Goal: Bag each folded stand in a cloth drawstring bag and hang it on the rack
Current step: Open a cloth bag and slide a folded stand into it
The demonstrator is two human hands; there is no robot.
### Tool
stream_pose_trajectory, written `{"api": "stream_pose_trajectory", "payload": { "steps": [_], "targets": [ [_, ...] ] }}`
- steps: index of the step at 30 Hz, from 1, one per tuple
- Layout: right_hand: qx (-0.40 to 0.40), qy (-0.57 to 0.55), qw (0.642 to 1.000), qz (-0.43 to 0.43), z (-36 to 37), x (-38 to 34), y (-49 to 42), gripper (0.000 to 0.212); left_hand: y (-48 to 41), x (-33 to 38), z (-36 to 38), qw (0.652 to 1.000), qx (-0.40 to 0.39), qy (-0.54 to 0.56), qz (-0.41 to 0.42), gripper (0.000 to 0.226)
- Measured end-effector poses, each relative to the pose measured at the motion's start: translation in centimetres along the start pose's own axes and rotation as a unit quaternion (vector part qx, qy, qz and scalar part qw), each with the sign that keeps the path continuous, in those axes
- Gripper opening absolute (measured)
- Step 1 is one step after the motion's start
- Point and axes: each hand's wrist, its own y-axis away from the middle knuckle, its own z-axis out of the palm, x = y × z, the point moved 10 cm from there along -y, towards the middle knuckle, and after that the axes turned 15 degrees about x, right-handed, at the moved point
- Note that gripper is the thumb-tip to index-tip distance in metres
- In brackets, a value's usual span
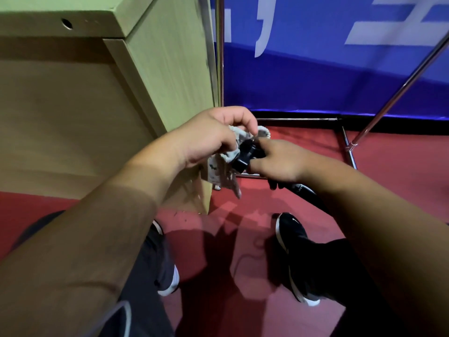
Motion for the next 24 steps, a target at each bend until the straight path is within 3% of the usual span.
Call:
{"api": "stream_pose_trajectory", "payload": {
  "steps": [3, 8, 12, 15, 18, 21, 24],
  "targets": [
    [0.012, 0.019, 1.000, 0.009, -0.5, 0.5, -0.1, 0.012, 1.1, 0.6, 1.1, 0.998, -0.059, -0.019, 0.012, 0.046],
    [0.040, 0.035, 0.998, 0.030, -0.9, 1.6, -0.9, 0.020, 2.1, 0.2, 1.7, 0.991, -0.121, -0.062, -0.004, 0.054],
    [0.114, -0.036, 0.992, 0.042, -2.6, 1.8, -1.3, 0.011, 1.3, 0.3, 1.0, 0.989, -0.091, -0.117, 0.011, 0.061],
    [0.148, -0.098, 0.980, 0.086, -3.1, 2.7, -1.7, 0.012, 0.5, 1.2, 0.5, 0.993, -0.038, -0.095, 0.060, 0.065],
    [0.174, -0.187, 0.954, 0.158, -2.5, 4.4, -2.3, 0.062, 0.1, 1.3, 0.3, 0.995, 0.007, -0.069, 0.073, 0.067],
    [0.168, -0.214, 0.943, 0.190, -1.5, 4.5, -2.0, 0.086, 0.1, 0.9, 0.4, 0.989, 0.052, -0.113, 0.080, 0.061],
    [0.136, -0.237, 0.940, 0.203, -0.3, 4.3, -2.1, 0.111, -0.2, 1.3, 0.0, 0.962, 0.120, -0.220, 0.112, 0.061]
  ]
}}
